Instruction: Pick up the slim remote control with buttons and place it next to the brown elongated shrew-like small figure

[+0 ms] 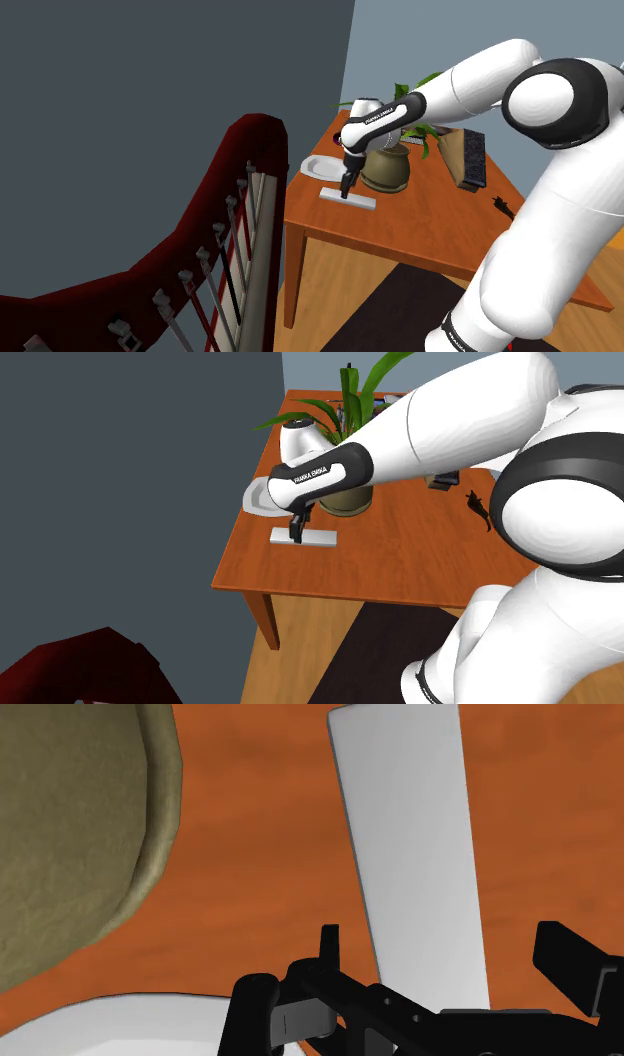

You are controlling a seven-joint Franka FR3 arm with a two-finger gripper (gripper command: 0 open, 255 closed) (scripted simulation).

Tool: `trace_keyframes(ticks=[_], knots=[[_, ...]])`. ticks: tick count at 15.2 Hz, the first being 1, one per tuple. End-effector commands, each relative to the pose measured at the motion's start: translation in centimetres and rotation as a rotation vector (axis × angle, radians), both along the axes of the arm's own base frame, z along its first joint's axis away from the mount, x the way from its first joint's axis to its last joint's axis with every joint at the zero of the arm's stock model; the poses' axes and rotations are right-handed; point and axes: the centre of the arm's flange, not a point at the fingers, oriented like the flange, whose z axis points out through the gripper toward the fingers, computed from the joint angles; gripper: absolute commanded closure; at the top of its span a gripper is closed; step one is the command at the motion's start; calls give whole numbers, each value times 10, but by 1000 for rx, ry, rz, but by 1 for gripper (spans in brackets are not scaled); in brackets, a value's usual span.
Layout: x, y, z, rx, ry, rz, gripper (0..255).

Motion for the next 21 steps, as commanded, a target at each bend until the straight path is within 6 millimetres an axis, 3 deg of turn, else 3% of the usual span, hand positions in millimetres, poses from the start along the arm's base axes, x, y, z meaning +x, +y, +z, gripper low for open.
trace_keyframes(ticks=[1, 5, 12, 13, 21], knots=[[0, 1, -10, -1, 0, 2, 0], [0, 1, -28, -1, 0, 2, 0], [0, 1, -28, -1, 0, 2, 0], [0, 1, -28, -1, 0, 2, 255], [0, 1, -28, -1, 0, 2, 255]])
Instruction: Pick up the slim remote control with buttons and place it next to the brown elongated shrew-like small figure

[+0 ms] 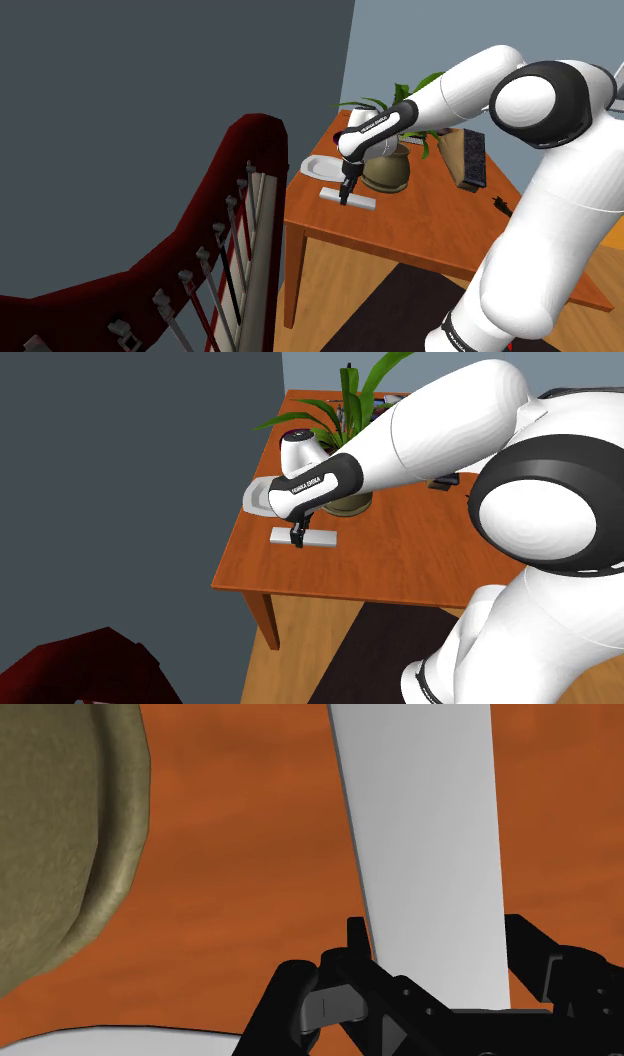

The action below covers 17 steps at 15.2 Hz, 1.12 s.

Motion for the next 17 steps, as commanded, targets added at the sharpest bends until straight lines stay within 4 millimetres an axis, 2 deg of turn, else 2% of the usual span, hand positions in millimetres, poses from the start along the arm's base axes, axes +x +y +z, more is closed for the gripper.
trace_keyframes(ticks=[1, 17], knots=[[0, 0, -1, 0, 1, -1, 255], [0, 0, 84, 0, 1, -1, 255]])
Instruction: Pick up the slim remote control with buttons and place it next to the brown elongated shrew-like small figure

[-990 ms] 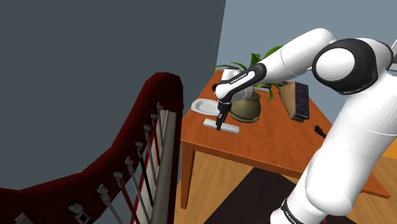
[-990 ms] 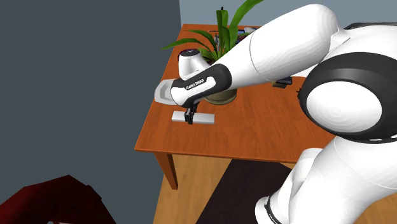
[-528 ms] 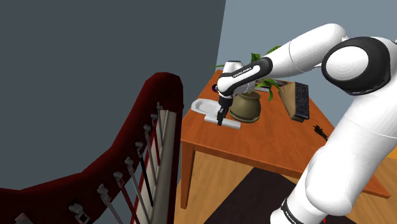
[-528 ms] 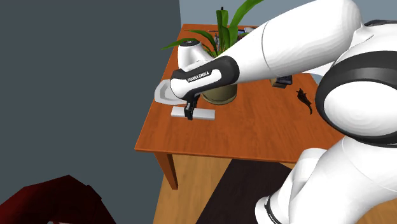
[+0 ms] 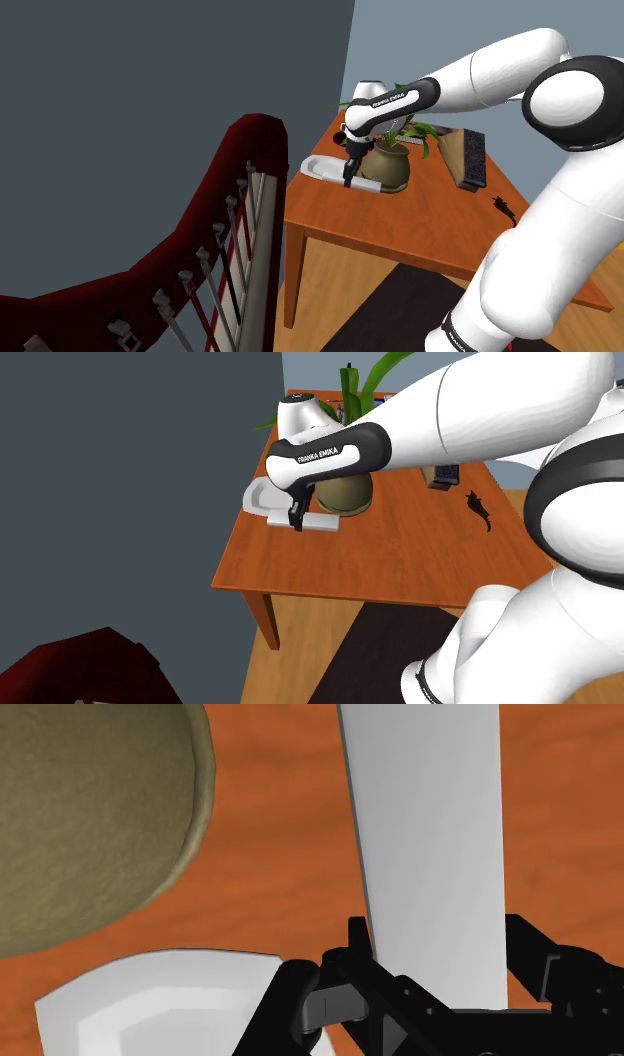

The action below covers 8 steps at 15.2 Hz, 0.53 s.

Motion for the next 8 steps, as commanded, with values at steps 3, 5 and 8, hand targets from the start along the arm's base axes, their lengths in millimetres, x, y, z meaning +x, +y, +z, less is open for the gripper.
trace_keyframes(ticks=[3, 5, 8], knots=[[-24, -10, 10, 0, 0, 0, 255], [-48, -21, 10, 0, 0, 0, 255], [-84, -36, 10, 0, 0, 0, 255]])
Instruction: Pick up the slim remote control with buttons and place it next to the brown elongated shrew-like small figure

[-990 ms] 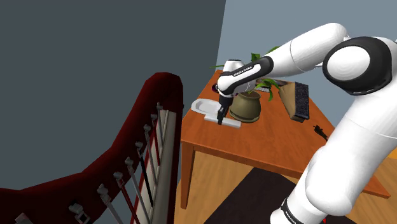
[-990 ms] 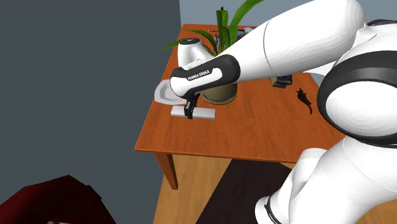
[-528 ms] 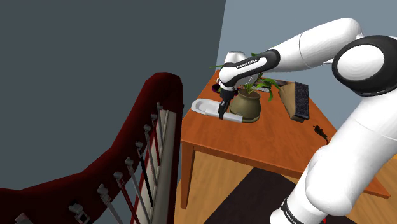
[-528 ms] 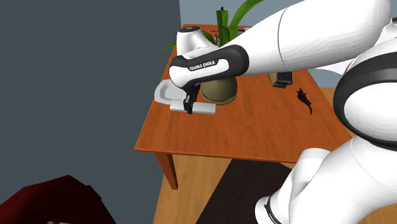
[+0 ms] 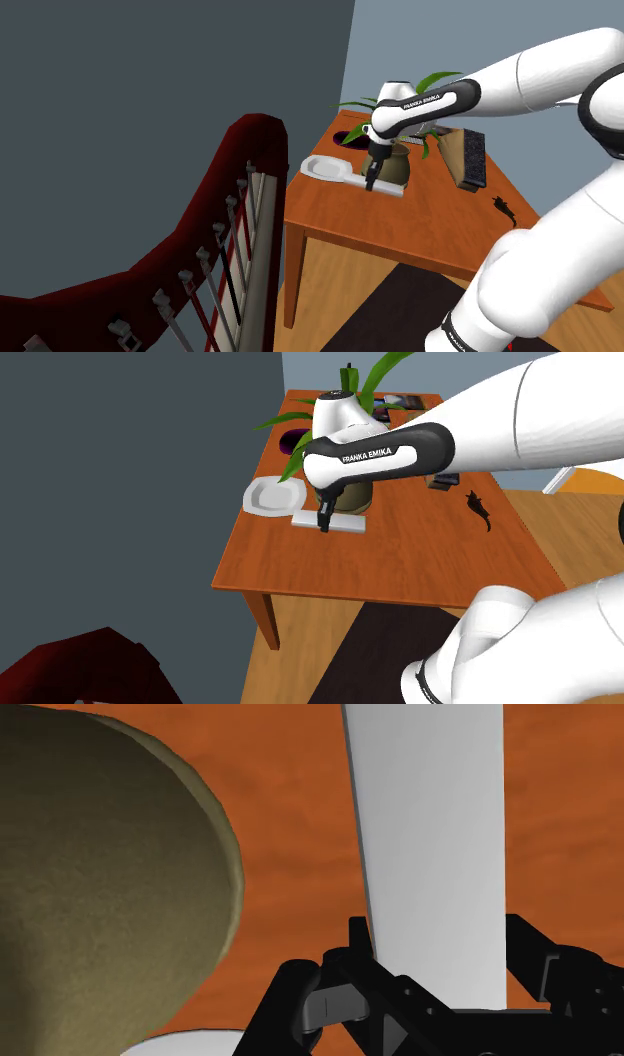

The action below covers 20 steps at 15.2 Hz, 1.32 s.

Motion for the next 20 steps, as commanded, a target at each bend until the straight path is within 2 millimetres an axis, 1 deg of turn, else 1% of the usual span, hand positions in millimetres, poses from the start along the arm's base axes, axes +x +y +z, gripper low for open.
trace_keyframes(ticks=[1, 20], knots=[[-28, -10, 0, 0, 0, 1, 255], [-259, -109, 1, 0, 0, 1, 255]])
